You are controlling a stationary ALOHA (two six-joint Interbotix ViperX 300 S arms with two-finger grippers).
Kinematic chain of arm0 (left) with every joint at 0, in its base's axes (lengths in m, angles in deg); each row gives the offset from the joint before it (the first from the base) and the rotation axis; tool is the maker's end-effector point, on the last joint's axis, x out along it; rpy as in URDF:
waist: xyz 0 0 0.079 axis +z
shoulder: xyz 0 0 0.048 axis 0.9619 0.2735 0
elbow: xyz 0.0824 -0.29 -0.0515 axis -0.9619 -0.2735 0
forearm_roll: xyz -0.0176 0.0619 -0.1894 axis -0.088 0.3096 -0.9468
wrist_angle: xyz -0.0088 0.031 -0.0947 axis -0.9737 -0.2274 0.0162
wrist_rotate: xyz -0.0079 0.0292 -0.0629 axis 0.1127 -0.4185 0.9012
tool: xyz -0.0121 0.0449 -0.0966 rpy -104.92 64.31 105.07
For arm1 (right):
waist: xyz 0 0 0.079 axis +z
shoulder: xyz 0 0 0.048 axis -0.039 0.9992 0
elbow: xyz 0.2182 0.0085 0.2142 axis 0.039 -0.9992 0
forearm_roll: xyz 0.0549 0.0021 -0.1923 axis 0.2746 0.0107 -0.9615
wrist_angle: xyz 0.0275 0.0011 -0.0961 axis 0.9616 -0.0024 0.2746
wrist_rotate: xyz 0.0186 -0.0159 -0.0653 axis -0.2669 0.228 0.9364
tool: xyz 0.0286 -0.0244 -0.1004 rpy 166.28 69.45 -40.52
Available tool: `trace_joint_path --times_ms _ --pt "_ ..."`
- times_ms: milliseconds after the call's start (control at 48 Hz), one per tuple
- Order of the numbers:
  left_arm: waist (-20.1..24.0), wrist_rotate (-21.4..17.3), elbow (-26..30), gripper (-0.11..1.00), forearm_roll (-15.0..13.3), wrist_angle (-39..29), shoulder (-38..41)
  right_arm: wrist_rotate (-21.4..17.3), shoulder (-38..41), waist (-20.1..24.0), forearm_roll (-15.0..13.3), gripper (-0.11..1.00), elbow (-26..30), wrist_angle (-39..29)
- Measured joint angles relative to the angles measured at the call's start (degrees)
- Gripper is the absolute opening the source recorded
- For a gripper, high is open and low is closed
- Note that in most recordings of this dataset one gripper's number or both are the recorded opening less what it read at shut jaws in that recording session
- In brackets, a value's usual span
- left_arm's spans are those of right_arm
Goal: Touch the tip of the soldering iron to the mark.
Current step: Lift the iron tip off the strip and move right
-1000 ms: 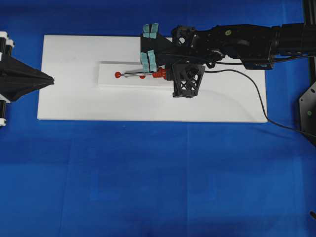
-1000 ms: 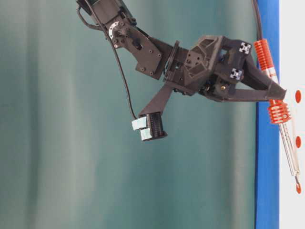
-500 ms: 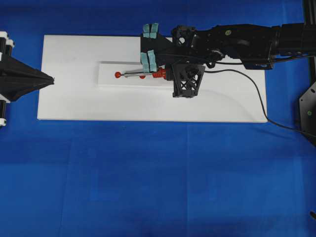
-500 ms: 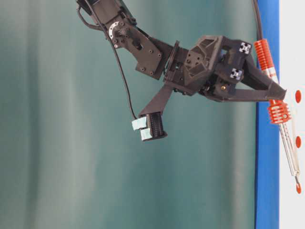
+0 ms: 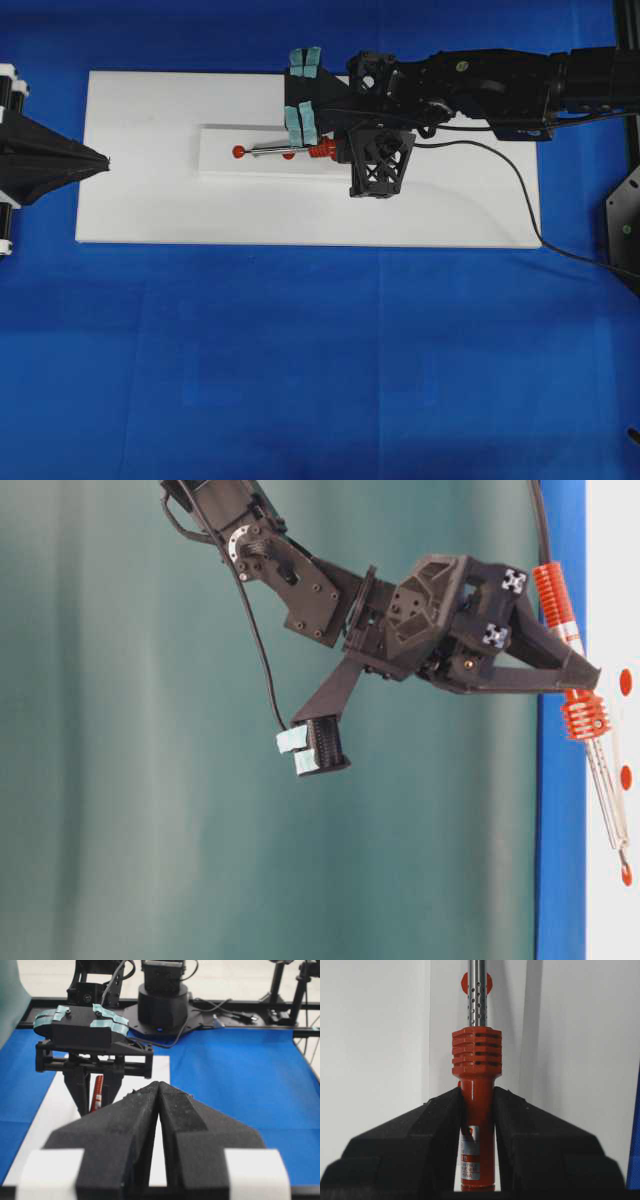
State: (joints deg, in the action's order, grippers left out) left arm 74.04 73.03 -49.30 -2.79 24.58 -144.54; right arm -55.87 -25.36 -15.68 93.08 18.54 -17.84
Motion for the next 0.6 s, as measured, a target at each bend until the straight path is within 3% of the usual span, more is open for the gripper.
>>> trace_joint_path --times_ms 604 --pt "0.0 0.26 0.0 0.02 0.0 0.0 0.0 0.09 -7.82 0.0 -0.7 0.06 4.83 -7.82"
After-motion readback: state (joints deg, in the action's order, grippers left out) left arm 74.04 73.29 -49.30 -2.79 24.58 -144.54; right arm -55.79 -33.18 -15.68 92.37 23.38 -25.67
